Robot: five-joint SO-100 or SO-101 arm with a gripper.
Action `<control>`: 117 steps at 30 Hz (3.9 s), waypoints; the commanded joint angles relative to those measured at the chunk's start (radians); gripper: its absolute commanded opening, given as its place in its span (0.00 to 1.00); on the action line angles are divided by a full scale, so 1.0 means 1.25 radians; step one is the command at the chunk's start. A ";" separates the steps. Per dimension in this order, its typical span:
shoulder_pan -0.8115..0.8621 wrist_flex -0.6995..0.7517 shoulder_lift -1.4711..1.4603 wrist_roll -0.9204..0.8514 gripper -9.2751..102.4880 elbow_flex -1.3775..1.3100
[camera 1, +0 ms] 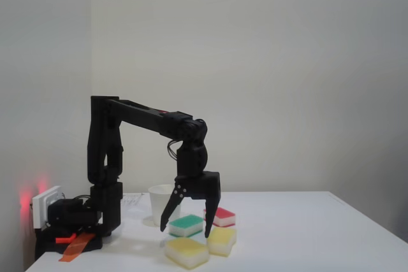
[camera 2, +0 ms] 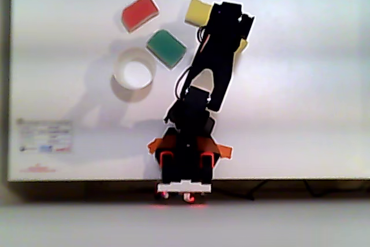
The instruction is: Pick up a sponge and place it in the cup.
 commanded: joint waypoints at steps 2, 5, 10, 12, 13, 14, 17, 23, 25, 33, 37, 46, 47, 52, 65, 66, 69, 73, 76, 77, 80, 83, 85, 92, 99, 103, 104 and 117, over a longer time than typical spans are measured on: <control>0.007 0.013 0.021 -0.025 0.43 -0.009; 0.011 0.017 0.021 -0.052 0.44 -0.007; 0.006 -0.016 0.009 -0.076 0.44 0.022; -0.006 -0.045 0.009 -0.064 0.44 0.050; -0.015 -0.063 0.007 -0.055 0.44 0.065; -0.023 -0.082 0.006 -0.044 0.44 0.080; -0.042 -0.130 0.001 -0.023 0.43 0.110; -0.036 -0.184 -0.012 -0.029 0.42 0.134; -0.033 -0.198 -0.020 -0.031 0.41 0.136; -0.016 -0.218 -0.033 -0.033 0.40 0.134; 0.004 -0.222 -0.045 -0.043 0.36 0.120; 0.018 -0.227 -0.060 -0.034 0.08 0.107; 0.017 -0.227 -0.060 -0.033 0.08 0.106; 0.017 -0.218 -0.061 -0.032 0.08 0.094; 0.025 0.025 0.048 -0.012 0.08 -0.021; 0.029 0.053 0.059 -0.011 0.08 -0.038; 0.049 0.135 0.076 -0.013 0.08 -0.098; 0.079 0.136 0.079 -0.033 0.08 -0.112; 0.074 0.131 0.070 -0.018 0.08 -0.121; 0.066 0.130 0.063 -0.010 0.08 -0.130; 0.047 0.121 0.033 0.000 0.08 -0.156; 0.034 0.118 0.002 0.001 0.08 -0.185; 0.021 0.118 -0.022 0.006 0.08 -0.212; -0.009 0.135 -0.063 -0.002 0.08 -0.269; -0.071 0.123 -0.120 0.048 0.10 -0.328; -0.117 0.153 -0.180 0.069 0.21 -0.412; -0.126 0.164 -0.196 0.075 0.22 -0.433; -0.130 0.164 -0.283 -0.025 0.42 -0.518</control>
